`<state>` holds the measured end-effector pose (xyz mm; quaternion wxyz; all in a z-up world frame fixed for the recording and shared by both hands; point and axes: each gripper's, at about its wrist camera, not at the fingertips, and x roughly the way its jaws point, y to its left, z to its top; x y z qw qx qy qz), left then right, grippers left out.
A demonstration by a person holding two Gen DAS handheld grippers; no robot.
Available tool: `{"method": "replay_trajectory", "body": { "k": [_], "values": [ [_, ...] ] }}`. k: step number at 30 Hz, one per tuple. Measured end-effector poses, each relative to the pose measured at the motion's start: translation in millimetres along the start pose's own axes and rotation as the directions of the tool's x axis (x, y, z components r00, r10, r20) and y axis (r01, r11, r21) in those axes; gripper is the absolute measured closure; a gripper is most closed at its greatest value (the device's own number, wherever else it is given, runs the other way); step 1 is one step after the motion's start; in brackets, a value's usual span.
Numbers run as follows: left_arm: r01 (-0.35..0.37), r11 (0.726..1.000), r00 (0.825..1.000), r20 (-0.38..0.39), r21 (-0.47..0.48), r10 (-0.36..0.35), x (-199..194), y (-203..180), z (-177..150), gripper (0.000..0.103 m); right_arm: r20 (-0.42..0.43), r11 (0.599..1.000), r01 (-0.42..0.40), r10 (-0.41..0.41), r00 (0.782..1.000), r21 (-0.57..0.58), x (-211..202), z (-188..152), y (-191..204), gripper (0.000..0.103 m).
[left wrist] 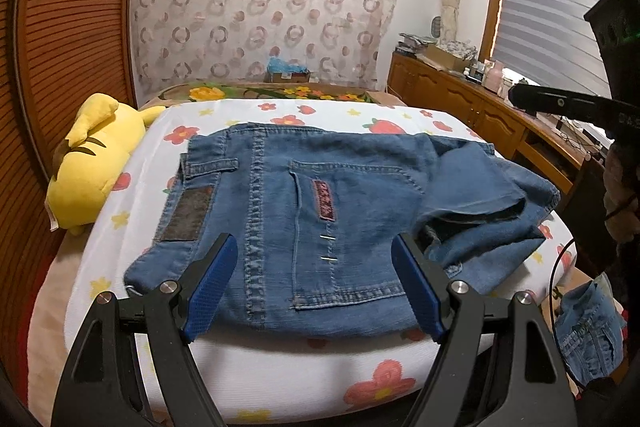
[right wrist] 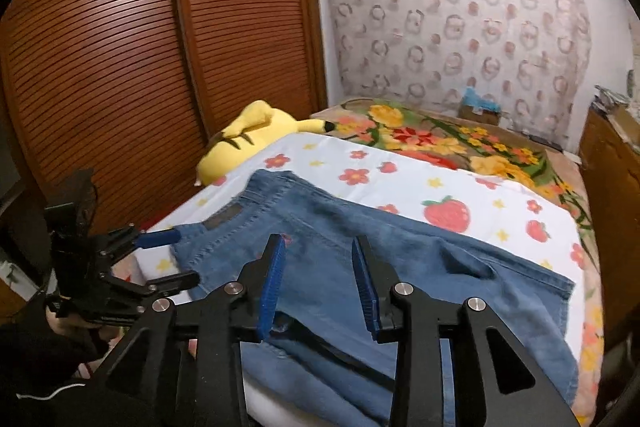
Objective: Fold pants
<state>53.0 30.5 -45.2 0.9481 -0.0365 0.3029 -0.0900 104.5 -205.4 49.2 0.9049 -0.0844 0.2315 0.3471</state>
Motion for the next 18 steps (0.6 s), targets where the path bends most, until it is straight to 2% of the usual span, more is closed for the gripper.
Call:
{"method": "replay_trajectory", "body": {
  "k": [4,8,14,18],
  "values": [
    [0.018,1.0,1.0,-0.01,0.016,-0.018,6.8,-7.3,0.5,0.023,-0.021,0.997,0.068,-0.068,0.997,0.019,1.8,-12.5,-0.2,0.066],
    [0.056,0.998,0.998,-0.03,0.021,-0.055,18.5,-15.5,2.3,0.023,-0.066,0.992,0.122,-0.119,0.991,0.036,9.8,-29.5,19.3,0.066],
    [0.122,0.991,0.991,-0.065,0.054,-0.118,33.8,-33.1,2.5,0.024,-0.121,0.984,0.167,-0.159,0.98,0.058,20.8,-38.9,20.8,0.066],
    [0.17,0.981,0.982,-0.094,0.09,-0.162,46.8,-49.0,3.7,0.036,-0.144,0.983,0.162,-0.148,0.979,0.091,22.9,-35.5,17.6,0.066]
  ]
}}
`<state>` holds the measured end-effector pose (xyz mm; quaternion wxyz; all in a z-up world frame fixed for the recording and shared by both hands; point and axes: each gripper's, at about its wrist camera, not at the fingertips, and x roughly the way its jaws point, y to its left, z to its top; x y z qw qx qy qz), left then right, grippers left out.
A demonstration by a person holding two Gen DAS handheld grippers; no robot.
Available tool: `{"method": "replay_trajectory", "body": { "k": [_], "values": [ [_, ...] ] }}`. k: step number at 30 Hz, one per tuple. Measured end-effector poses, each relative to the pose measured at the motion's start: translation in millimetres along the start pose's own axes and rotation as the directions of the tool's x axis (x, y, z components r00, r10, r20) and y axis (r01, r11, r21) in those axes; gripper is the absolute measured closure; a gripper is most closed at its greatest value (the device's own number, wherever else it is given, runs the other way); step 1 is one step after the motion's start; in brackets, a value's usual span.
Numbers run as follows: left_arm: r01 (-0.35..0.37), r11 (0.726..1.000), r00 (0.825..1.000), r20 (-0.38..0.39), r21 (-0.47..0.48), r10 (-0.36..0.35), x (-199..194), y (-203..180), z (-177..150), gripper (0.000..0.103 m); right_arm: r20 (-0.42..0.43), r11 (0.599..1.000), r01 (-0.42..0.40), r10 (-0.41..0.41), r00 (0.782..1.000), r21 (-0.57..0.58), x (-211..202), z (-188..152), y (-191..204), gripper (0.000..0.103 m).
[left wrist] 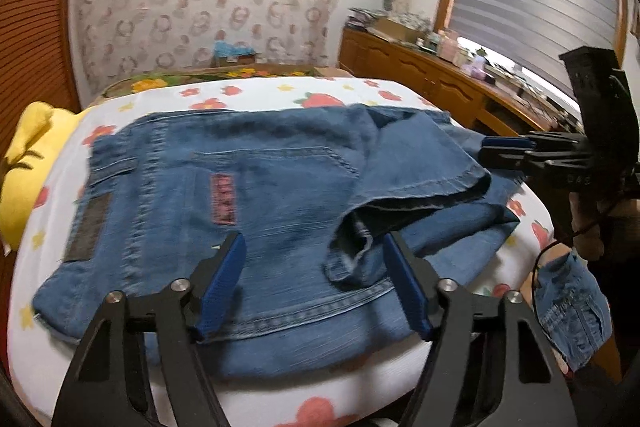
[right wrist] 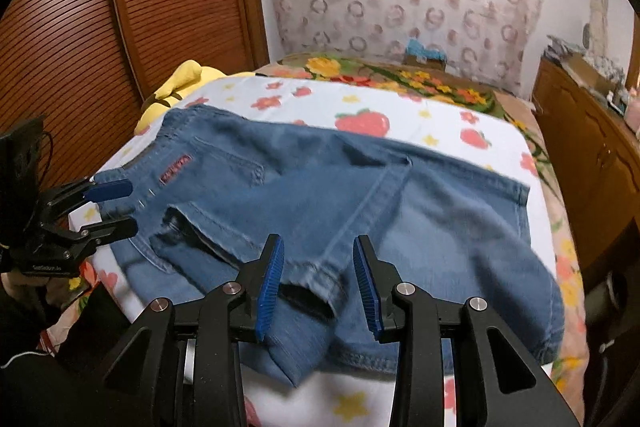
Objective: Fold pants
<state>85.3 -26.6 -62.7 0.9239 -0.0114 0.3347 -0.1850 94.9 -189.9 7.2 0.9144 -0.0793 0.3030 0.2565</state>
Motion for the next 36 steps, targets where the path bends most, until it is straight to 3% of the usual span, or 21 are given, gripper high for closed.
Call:
{"method": "replay_trajectory", "body": {
  "k": [4,5,16,17,19,21,26,36],
  "values": [
    [0.052,0.999,0.998,-0.047,0.016,-0.051,16.9,-9.5,3.9,0.046,-0.016,1.0,-0.006,0.006,1.0,0.028,-1.8,-1.7,-4.1,0.066],
    [0.056,0.998,0.997,-0.057,0.02,-0.054,20.8,-11.7,4.5,0.056,-0.019,0.999,-0.012,0.013,1.0,0.037,-5.0,-3.4,-9.8,0.066],
    [0.026,0.999,0.995,-0.101,0.045,-0.022,43.4,-13.3,10.3,0.059,-0.099,0.989,-0.07,0.084,0.992,0.133,23.4,2.5,-28.2,0.065],
    [0.025,0.999,0.995,-0.097,0.048,-0.021,42.7,-14.2,10.3,0.065,-0.096,0.988,-0.077,0.091,0.991,0.134,23.5,3.4,-30.0,0.069],
    [0.045,0.997,0.995,-0.093,0.058,-0.04,41.9,-17.3,9.7,0.077,-0.076,0.987,-0.106,0.116,0.99,0.12,21.6,6.1,-29.7,0.082],
    [0.042,0.996,0.996,-0.085,0.079,-0.035,39.8,-22.4,9.0,0.09,-0.058,0.988,-0.117,0.123,0.991,0.098,17.7,8.3,-26.3,0.084],
    [0.056,0.997,0.998,-0.026,0.059,-0.055,16.9,-19.3,13.3,0.094,0.027,0.989,-0.125,0.123,0.992,0.081,-3.8,20.4,-23.0,0.086],
    [0.02,0.999,0.995,0.093,0.028,-0.023,-48.5,6.9,21.8,0.094,0.15,0.983,-0.175,0.18,0.972,-0.049,-29.7,89.9,17.7,0.086]
  ]
}}
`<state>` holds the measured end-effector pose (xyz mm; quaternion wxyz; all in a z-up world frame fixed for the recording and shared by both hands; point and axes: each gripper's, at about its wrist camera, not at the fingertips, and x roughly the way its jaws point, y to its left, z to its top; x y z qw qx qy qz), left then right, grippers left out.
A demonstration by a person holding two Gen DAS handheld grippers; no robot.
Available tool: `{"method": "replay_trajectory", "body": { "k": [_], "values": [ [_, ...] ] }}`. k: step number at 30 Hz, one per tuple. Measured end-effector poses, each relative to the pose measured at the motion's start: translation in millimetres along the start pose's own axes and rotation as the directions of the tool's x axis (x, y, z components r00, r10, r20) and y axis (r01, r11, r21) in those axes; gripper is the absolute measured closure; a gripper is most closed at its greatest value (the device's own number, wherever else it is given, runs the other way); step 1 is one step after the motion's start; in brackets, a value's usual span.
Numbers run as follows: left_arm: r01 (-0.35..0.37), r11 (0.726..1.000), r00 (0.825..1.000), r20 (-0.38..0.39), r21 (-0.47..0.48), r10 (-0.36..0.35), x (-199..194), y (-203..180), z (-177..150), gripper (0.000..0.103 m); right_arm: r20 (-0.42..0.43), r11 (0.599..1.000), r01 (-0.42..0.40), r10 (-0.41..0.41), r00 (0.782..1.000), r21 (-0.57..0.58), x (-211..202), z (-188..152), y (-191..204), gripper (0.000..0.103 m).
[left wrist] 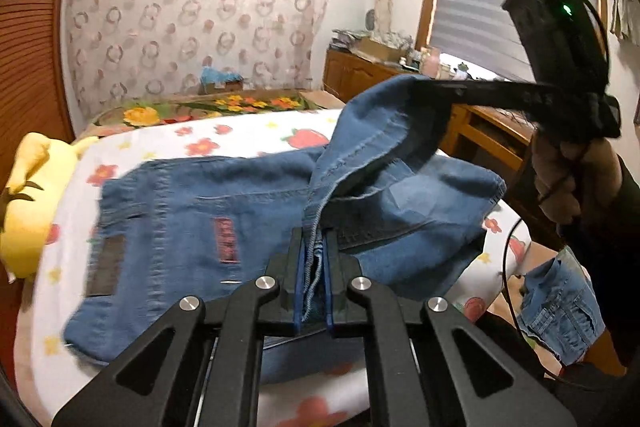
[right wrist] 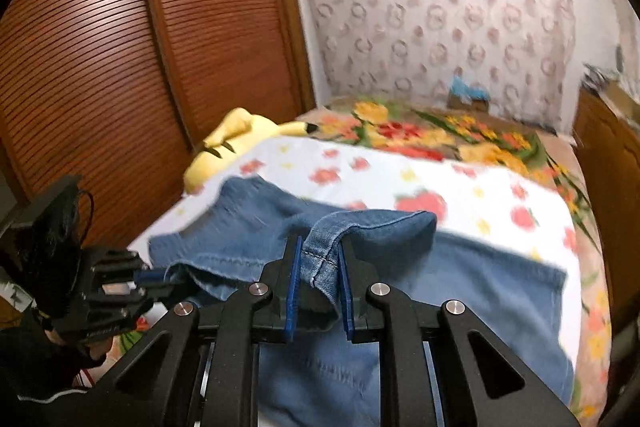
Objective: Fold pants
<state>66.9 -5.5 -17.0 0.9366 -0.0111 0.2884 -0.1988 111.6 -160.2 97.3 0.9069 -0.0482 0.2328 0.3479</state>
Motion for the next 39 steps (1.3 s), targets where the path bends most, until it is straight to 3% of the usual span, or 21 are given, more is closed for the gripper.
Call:
{"method": "replay_trajectory", "body": {
  "k": [15,31,35,39],
  "values": [
    [-0.121,0.987,0.992,0.032,-0.104,0.125,-45.4,71.9,-22.1,0.094,-0.085,0.99,-0.121,0.114,0.99,-0.08,110.4,67.9,17.4,0.086],
    [-0.2,0.963,0.979,-0.079,-0.181,0.188,-26.8,127.8,-46.9,0.094,-0.201,0.99,-0.092,0.07,0.977,-0.103,206.5,97.7,42.1,0.086],
    [-0.209,0.959,0.975,-0.109,-0.189,0.191,-19.9,129.6,-51.4,0.093,-0.18,0.991,-0.086,0.066,0.982,-0.105,206.6,98.6,44.0,0.067],
    [-0.234,0.954,0.969,-0.122,-0.188,0.214,-19.1,131.1,-54.8,0.081,-0.15,0.993,-0.067,0.051,0.987,-0.101,194.6,94.4,40.1,0.066]
  ]
}}
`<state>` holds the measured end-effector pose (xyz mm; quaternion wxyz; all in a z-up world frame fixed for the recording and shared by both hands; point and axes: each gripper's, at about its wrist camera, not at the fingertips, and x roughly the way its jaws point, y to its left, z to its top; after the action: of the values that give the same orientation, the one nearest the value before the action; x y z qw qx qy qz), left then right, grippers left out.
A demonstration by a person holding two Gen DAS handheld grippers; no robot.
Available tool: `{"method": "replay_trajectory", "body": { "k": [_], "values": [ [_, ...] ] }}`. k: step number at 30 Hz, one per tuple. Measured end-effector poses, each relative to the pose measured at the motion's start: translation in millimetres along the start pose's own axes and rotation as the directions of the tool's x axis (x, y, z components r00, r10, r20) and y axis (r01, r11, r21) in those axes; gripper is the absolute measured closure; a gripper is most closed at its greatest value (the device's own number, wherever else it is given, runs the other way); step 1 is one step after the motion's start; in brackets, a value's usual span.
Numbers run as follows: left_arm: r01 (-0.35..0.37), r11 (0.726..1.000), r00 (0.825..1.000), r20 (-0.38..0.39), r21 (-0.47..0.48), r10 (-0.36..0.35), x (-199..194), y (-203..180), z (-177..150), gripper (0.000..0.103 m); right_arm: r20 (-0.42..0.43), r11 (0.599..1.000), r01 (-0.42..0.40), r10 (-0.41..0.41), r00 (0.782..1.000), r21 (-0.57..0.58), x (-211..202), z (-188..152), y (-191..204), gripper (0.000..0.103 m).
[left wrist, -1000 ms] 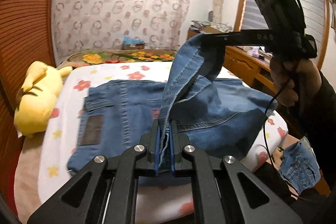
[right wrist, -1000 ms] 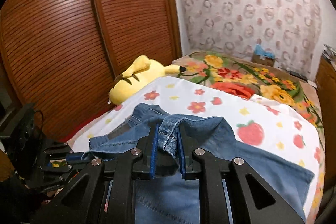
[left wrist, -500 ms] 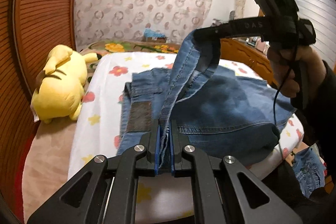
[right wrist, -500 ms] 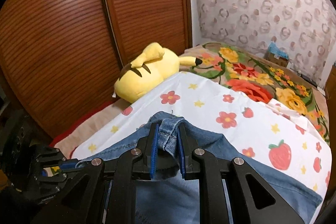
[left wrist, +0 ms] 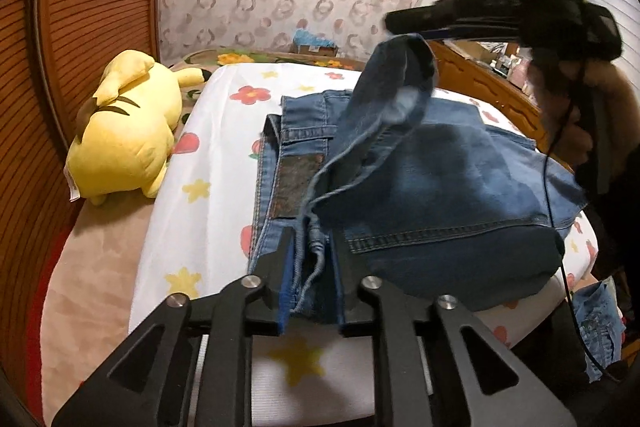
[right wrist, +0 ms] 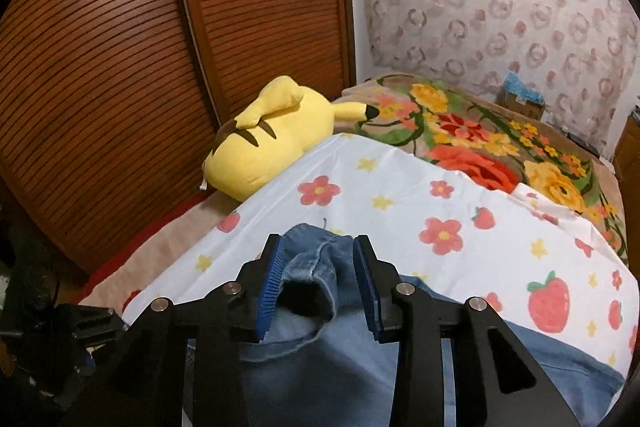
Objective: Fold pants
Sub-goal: 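Open both grippers and release the folded jeans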
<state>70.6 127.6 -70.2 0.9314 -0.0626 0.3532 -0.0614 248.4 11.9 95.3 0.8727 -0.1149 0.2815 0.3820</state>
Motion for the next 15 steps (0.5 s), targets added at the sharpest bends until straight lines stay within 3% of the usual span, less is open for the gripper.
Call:
{"method": "replay_trajectory", "body": {
  "k": [2,8,15],
  "values": [
    [-0.005,1.0,1.0,0.0,-0.007,0.005,-0.2,2.7,-1.0,0.075,0.008,1.0,0.019,-0.019,1.0,-0.011,-9.2,-5.5,-2.5,0.066],
    [-0.029,1.0,1.0,0.001,-0.01,0.029,-1.8,7.1,0.3,0.07,0.046,0.997,0.07,-0.069,0.997,-0.014,-59.3,-23.8,-21.3,0.066],
    [-0.014,1.0,0.998,0.061,-0.011,0.014,-11.5,0.2,11.0,0.029,0.051,0.987,0.159,-0.159,0.986,-0.007,-113.1,-63.5,-39.9,0.065]
  ]
}}
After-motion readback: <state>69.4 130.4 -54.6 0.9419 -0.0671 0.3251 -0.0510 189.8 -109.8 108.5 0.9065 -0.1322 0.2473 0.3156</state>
